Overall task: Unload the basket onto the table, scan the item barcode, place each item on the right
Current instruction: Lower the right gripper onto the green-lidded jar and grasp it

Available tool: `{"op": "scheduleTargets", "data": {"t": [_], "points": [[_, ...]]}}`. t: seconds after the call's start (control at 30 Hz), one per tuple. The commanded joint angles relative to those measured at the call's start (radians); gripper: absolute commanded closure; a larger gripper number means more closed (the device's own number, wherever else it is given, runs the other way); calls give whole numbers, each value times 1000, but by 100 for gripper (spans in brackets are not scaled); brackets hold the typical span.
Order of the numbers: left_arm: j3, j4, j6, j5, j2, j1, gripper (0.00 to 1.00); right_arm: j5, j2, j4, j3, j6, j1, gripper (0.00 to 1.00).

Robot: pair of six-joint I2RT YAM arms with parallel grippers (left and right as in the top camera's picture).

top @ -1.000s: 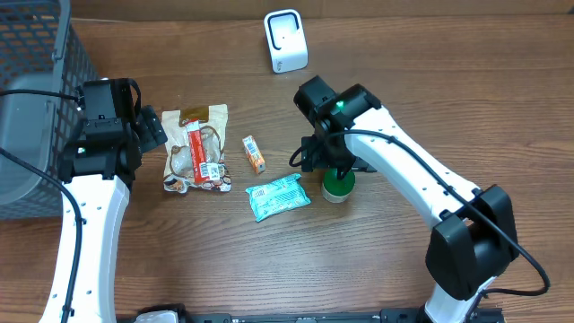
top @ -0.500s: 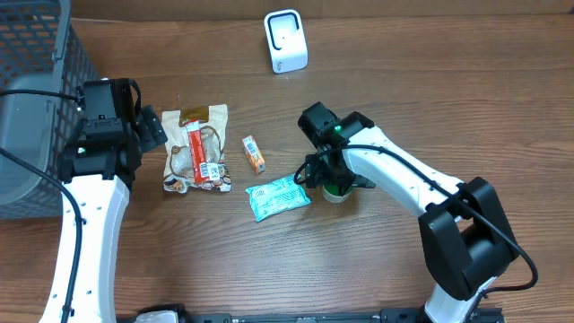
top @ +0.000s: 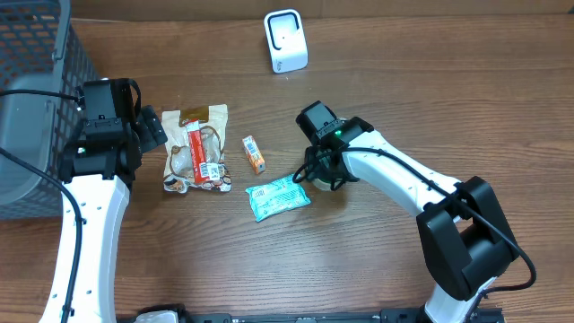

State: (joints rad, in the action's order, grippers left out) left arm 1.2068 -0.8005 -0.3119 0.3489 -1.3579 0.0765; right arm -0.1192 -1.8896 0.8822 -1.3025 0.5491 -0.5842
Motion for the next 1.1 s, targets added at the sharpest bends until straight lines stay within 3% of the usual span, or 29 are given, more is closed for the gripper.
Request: {"op": "scheduleTargets", "data": {"t": [0.0, 0.13, 0.53, 0.6, 0.73, 1.07], "points": [[12, 0, 1, 17, -3, -5, 0, 31, 10, -14, 7, -1, -3, 19], [12, 0, 1, 17, -3, -5, 0, 30, 10, -28, 8, -5, -3, 14], [12, 0, 1, 17, -3, -5, 0, 15, -18, -36, 8, -9, -3, 14], [12, 0, 1, 17, -3, -5, 0, 14, -40, -35, 8, -9, -3, 16], [12, 0, 1, 17, -3, -5, 0, 3, -53, -37, 8, -8, -3, 35], [12, 0, 1, 17, -3, -5, 0, -63, -53, -72, 8, 3, 4, 35]]}}
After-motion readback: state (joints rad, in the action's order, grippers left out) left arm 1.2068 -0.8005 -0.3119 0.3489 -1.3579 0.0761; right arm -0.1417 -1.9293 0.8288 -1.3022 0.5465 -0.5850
